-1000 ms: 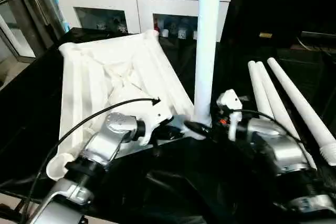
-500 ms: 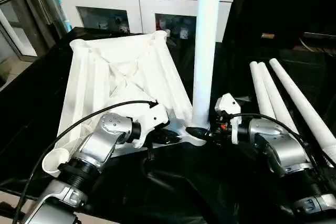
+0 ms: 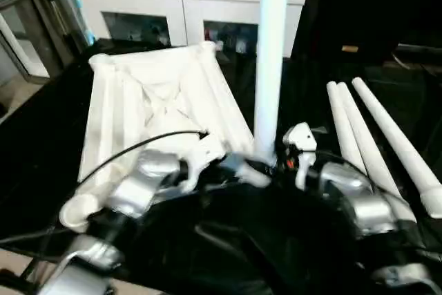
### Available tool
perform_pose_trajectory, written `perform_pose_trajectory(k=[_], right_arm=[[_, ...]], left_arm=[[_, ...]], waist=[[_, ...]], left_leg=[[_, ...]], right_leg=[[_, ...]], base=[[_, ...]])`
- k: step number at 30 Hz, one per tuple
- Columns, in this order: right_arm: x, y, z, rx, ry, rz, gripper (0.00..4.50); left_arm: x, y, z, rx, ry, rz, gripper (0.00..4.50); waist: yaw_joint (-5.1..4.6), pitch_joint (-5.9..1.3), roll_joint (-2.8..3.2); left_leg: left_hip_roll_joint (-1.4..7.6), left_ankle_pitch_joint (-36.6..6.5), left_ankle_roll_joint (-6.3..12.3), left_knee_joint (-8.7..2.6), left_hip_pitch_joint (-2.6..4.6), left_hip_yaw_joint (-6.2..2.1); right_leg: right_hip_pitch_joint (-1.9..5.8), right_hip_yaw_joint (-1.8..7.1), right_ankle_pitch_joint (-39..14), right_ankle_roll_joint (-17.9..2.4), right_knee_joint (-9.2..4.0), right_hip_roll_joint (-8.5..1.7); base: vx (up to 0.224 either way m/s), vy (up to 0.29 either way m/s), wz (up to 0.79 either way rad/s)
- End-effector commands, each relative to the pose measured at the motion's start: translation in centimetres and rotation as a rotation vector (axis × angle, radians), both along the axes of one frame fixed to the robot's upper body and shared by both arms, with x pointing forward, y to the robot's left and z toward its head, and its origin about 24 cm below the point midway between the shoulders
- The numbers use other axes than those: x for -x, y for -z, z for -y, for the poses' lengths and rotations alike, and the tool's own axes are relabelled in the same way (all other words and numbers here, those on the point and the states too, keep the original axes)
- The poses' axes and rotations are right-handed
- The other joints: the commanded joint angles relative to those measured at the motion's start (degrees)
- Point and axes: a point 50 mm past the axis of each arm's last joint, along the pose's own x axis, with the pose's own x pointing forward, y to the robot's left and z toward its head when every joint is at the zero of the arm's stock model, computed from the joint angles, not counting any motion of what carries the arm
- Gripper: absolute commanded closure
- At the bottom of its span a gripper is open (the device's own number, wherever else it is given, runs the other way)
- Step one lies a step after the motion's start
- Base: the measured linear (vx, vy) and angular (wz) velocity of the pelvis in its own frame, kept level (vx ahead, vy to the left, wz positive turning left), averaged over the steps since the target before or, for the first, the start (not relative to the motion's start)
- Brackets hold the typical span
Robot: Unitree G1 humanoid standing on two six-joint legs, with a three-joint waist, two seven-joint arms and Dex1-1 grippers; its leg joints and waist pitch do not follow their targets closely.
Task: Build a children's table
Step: Insert table leg to table base
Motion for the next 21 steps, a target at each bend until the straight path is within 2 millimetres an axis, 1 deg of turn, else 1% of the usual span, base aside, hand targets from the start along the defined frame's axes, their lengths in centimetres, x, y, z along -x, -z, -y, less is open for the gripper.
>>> perform_pose_trajectory(k=[1,2,3,4,5,6,7,8,9,10,12,14,15,17,18,20,21], right_arm=[[0.8,2.7,-0.9,0.025,0.059,-0.110,1.86],[0.6,2.9,-1.2,0.012,0.102,-0.112,1.86],[0.5,3.0,-1.5,0.004,0.128,-0.112,1.86],[0.5,3.0,-1.5,0.004,0.130,-0.112,1.86],[0.2,3.2,-2.1,-0.018,0.194,-0.117,1.86],[0.0,3.2,-2.4,-0.028,0.219,-0.118,1.86],[-0.1,3.3,-2.6,-0.034,0.240,-0.116,1.86],[-0.3,3.3,-2.9,-0.037,0.257,-0.114,1.86],[-0.3,3.2,-3.1,-0.037,0.261,-0.106,1.86],[-0.4,3.2,-3.3,-0.037,0.263,-0.099,1.86],[-0.5,3.2,-3.5,-0.052,0.282,-0.086,1.86],[-0.5,3.2,-3.5,-0.058,0.295,-0.078,1.86],[-0.5,3.2,-3.5,-0.061,0.298,-0.075,1.86],[-0.4,3.2,-3.5,-0.065,0.303,-0.069,1.86],[-0.4,3.3,-3.5,-0.065,0.305,-0.066,1.86],[-0.5,3.3,-3.4,-0.063,0.304,-0.058,1.86],[-0.5,3.3,-3.4,-0.063,0.304,-0.058,1.86]], left_arm=[[-0.9,-1.2,1.6,0.070,-0.067,0.049,4.50],[-1.2,-1.2,1.9,0.071,-0.101,0.054,4.50],[-1.3,-1.1,2.3,0.072,-0.110,0.056,4.50],[-1.3,-1.1,2.3,0.072,-0.111,0.056,4.50],[-1.6,-1.1,2.9,0.072,-0.144,0.063,4.50],[-1.7,-1.1,3.2,0.073,-0.155,0.064,4.50],[-1.7,-1.1,3.4,0.072,-0.163,0.069,4.50],[-1.7,-1.1,3.6,0.073,-0.165,0.072,4.50],[-1.7,-1.1,3.8,0.074,-0.158,0.072,4.50],[-1.7,-1.1,3.9,0.074,-0.153,0.071,4.50],[-1.7,-0.8,3.7,0.056,-0.154,0.085,4.50],[-1.8,-0.7,3.5,0.051,-0.165,0.090,4.50],[-1.8,-0.7,3.2,0.049,-0.167,0.091,4.50],[-1.8,-0.6,2.8,0.042,-0.171,0.101,4.50],[-1.8,-0.6,2.6,0.041,-0.173,0.104,4.50],[-1.8,-0.6,2.3,0.043,-0.168,0.105,4.50],[-1.8,-0.6,2.3,0.043,-0.168,0.105,4.50]], waist=[[-0.39,-2.68,-0.10],[-0.41,-2.70,0.09],[-0.64,-2.60,-0.20],[-0.59,-2.63,-0.22],[-0.52,-2.66,0.38],[-0.86,-2.53,0.46],[-1.00,-2.64,0.42],[-1.05,-2.60,0.53],[-1.00,-2.65,0.77],[-1.09,-2.70,0.74],[-1.08,-2.76,1.00],[-1.16,-2.75,0.86],[-1.22,-2.69,0.96],[-1.18,-2.68,0.83],[-1.19,-2.63,0.89],[-1.19,-2.67,0.72],[-1.19,-2.61,0.77]], left_leg=[[2.52,-18.68,-0.33,-4.68,1.30,-1.07],[2.45,-18.98,-0.52,-4.79,1.09,-1.29],[2.35,-19.88,-0.44,-4.75,1.20,-1.20],[2.30,-20.11,-0.43,-4.72,1.32,-1.25],[2.29,-20.14,-0.44,-4.73,1.33,-1.34],[2.25,-21.14,-0.55,-4.81,1.23,-1.34],[2.16,-20.87,-0.53,-4.88,0.99,-1.43],[2.12,-20.85,-0.42,-4.89,1.00,-1.48],[2.15,-20.88,0.01,-4.81,1.15,-1.45],[2.14,-20.59,0.32,-4.78,0.96,-1.42],[2.24,-20.51,0.60,-4.92,0.96,-1.45],[2.26,-20.80,0.65,-4.96,0.93,-1.42],[2.27,-21.41,0.61,-5.00,0.99,-1.44],[2.31,-22.08,0.67,-5.03,1.03,-1.45],[2.31,-22.39,0.67,-5.08,1.05,-1.47],[2.31,-22.37,0.70,-5.11,1.06,-1.45],[2.28,-22.16,0.79,-5.12,0.98,-1.44]], right_leg=[[1.51,1.73,-22.94,-10.31,-5.79,-4.05],[1.74,1.65,-23.18,-10.02,-5.71,-4.09],[1.48,1.67,-24.51,-9.56,-6.00,-4.04],[1.48,1.65,-25.27,-9.34,-6.08,-4.07],[1.49,1.69,-25.57,-9.28,-6.07,-4.16],[1.38,1.59,-26.29,-9.15,-6.33,-4.08],[1.61,1.52,-26.24,-8.98,-6.24,-4.12],[1.60,1.50,-26.44,-8.80,-6.27,-4.12],[1.46,1.58,-26.60,-8.79,-6.35,-4.14],[1.49,1.61,-26.40,-8.91,-6.37,-4.19],[1.48,1.59,-25.43,-9.02,-6.30,-4.06],[1.50,1.56,-25.12,-9.20,-6.32,-4.08],[1.38,1.54,-25.48,-9.26,-6.35,-4.06],[1.31,1.59,-26.28,-9.11,-6.42,-4.16],[1.26,1.59,-27.01,-8.96,-6.50,-4.17],[1.24,1.60,-27.24,-8.80,-6.51,-4.14],[1.23,1.64,-27.66,-8.65,-6.58,-4.20]], base=[[0.000,0.000,0.00],[0.000,0.000,0.00],[0.000,0.000,0.00],[0.000,0.000,0.00],[0.000,0.000,0.00],[0.000,0.000,0.00],[0.000,0.000,0.00],[0.000,0.000,0.00],[0.000,0.000,0.00],[0.000,0.000,0.00],[0.000,0.000,0.00],[0.000,0.000,0.00],[0.000,0.000,0.00],[0.000,0.000,0.00],[0.000,0.000,0.00],[0.000,0.000,0.00],[0.000,0.000,0.00]])
